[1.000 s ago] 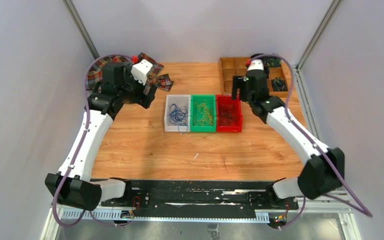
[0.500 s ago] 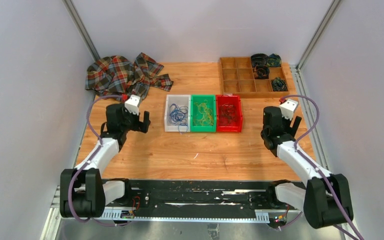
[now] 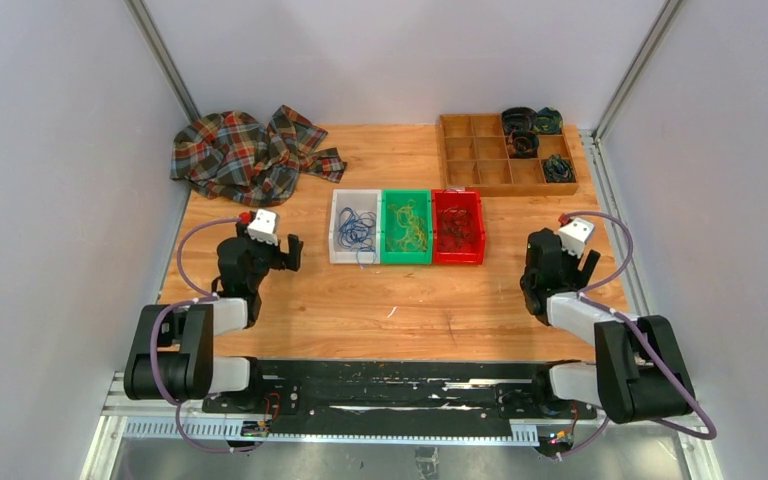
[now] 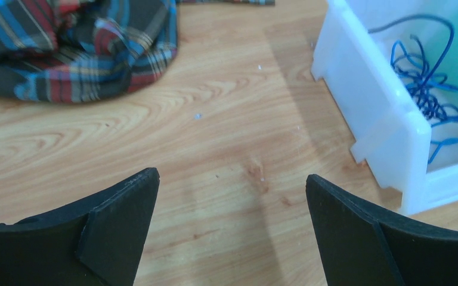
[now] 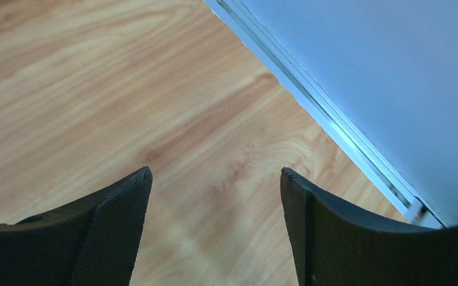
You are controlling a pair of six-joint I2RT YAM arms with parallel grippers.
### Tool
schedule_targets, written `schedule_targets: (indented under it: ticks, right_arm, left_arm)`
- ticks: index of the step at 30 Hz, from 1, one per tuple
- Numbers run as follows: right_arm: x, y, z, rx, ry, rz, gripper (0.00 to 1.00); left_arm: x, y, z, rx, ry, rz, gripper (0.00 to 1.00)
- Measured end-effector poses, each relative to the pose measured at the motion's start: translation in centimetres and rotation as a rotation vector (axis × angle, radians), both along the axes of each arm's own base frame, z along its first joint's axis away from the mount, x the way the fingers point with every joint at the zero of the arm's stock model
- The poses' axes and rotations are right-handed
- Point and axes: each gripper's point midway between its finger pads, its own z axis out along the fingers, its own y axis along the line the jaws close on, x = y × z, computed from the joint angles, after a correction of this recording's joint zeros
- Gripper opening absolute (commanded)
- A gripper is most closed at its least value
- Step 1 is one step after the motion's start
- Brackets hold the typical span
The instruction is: Untangle the cables
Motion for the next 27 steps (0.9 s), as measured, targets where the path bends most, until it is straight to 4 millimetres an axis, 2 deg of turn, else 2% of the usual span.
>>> schedule_targets:
  ticks: [4,6,8,9,12,15,20,25,27]
  right_arm:
    - [1.9,0.5,0.4,0.002,-0.05,0.049,0.75]
    - [2.6,0.9,0.1,-0.002,-0.044,0.091,0.63]
    - [3.3,1.5,0.1,-0.002,-0.041,0.148,0.8]
    - [3.6,1.9,0.3,0.002,-0.058,0.181,0.81]
    - [3.2,3.0,0.4,-0.012,-0.102,0.269,0.82]
    - [2.4,4.1,-1.0,-0.027,-0.087,0.376,0.83]
    - [3.6,5.4,-2.6,-0.034,-0.051,0.475,0.86]
    - [5.1,5.6,-0.8,-0.026,-0.101,0.49,0.86]
    - [5.3,5.7,-0.6,-0.023,-0.108,0.499,0.86]
  left_arm:
    - [-0.3,0.5,0.9,0.001,-0.086,0.032,0.98]
    - [-1.0,0.6,0.5,-0.009,-0.114,0.042,0.98]
    - [-1.7,0.6,-0.5,-0.011,-0.093,0.051,0.98]
    - [-1.7,0.7,-0.6,-0.011,-0.093,0.055,0.98]
    - [-1.1,1.0,0.8,-0.016,-0.141,0.072,0.98]
    - [-0.7,1.3,1.4,-0.023,-0.158,0.097,0.98]
    - [0.0,2.0,2.0,-0.034,-0.168,0.138,0.98]
    - [0.6,2.2,2.4,-0.034,-0.166,0.153,0.98]
    - [0.6,2.2,2.3,-0.034,-0.161,0.155,0.98]
